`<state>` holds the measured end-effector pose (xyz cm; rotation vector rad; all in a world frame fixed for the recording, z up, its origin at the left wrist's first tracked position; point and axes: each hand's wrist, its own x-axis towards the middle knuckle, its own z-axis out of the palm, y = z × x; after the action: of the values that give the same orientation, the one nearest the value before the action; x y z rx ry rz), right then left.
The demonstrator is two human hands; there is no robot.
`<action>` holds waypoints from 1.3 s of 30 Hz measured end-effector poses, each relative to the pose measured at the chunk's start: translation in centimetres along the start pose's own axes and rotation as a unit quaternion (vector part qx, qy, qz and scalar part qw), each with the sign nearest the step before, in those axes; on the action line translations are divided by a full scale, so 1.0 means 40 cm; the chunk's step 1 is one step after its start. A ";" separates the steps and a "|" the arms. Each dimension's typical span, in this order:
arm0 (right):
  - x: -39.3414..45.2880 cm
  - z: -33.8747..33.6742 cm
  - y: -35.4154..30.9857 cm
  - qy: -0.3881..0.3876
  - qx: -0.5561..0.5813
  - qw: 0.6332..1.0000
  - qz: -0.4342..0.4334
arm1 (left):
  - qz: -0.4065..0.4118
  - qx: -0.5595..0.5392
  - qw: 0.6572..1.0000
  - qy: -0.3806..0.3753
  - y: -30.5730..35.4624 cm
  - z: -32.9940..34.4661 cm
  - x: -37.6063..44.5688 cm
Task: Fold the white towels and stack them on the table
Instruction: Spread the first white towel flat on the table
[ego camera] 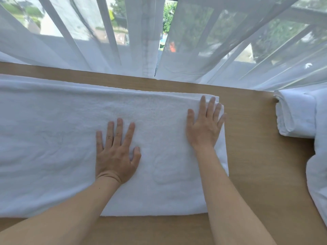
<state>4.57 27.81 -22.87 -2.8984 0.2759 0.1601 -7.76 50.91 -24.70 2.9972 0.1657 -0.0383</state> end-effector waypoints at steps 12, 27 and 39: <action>-0.298 0.079 -0.029 -0.010 -0.003 0.998 -0.057 | -0.002 -0.016 1.000 -0.009 -0.006 -0.002 0.002; -0.441 0.085 -0.039 -0.007 0.012 0.996 -0.090 | -0.006 -0.027 0.999 -0.017 -0.001 -0.003 0.004; -0.450 0.047 0.212 -0.028 -0.013 0.996 0.089 | -0.006 -0.038 0.999 -0.009 -0.006 0.003 0.004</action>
<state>-14.87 23.25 -24.17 -2.8874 0.5268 0.2775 -7.63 51.14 -24.87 2.9196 0.1781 -0.0580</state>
